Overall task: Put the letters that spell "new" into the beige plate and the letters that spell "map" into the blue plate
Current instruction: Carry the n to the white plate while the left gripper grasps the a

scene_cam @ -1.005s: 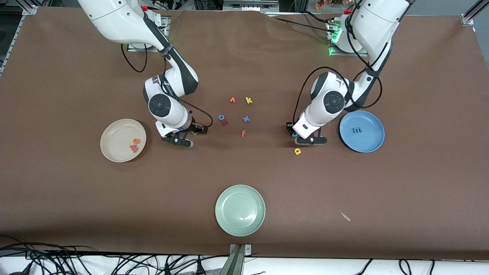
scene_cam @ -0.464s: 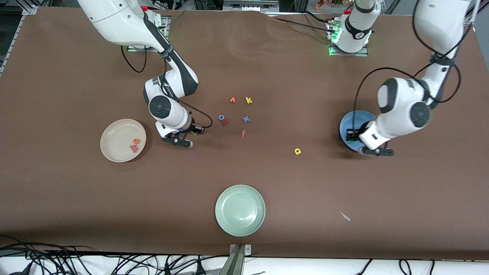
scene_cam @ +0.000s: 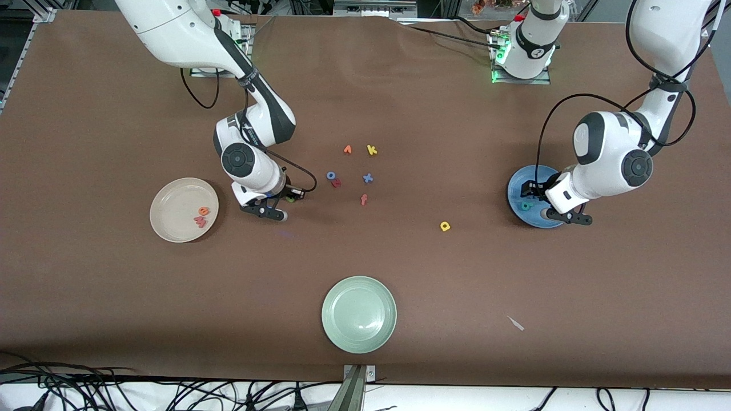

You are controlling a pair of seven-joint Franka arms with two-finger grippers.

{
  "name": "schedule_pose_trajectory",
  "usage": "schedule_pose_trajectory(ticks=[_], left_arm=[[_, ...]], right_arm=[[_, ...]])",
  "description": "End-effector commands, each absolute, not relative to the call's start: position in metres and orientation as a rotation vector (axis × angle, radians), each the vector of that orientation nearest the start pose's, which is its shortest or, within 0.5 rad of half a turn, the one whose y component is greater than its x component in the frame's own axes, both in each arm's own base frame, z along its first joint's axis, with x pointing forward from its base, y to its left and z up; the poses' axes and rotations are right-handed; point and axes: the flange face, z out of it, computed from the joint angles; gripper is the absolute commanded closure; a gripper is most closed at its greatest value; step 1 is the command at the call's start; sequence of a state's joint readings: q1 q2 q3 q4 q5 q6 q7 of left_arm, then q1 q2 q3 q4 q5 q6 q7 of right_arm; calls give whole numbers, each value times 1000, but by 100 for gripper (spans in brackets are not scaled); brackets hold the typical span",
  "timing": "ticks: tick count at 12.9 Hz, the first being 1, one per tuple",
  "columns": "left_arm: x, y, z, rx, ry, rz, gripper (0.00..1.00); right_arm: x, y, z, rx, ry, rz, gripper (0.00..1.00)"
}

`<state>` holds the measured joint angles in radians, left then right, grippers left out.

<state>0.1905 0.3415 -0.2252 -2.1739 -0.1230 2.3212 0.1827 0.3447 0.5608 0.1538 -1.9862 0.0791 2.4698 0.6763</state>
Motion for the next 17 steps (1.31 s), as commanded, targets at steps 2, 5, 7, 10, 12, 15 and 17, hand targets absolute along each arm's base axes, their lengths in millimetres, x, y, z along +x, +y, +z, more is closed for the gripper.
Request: schedule_pose_trajectory(ticks=[2, 5, 7, 10, 12, 15, 17], left_arm=[[548, -56, 239, -3299, 198, 208, 39], [575, -129, 248, -3327, 163, 133, 39], [587, -183, 247, -3339, 75, 126, 38], [596, -230, 229, -3337, -42, 115, 38], [600, -222, 221, -3309, -51, 83, 38], [597, -235, 202, -3308, -25, 68, 38], [600, -243, 193, -3314, -19, 41, 38]], right_arm=[[529, 286, 167, -3031, 423, 173, 69], [529, 286, 167, -3031, 423, 171, 71], [530, 287, 168, -3030, 423, 169, 74], [531, 287, 169, -3029, 422, 167, 76], [531, 287, 169, -3029, 422, 167, 78], [533, 288, 172, -3028, 417, 163, 80], [536, 287, 178, -3028, 413, 160, 81]])
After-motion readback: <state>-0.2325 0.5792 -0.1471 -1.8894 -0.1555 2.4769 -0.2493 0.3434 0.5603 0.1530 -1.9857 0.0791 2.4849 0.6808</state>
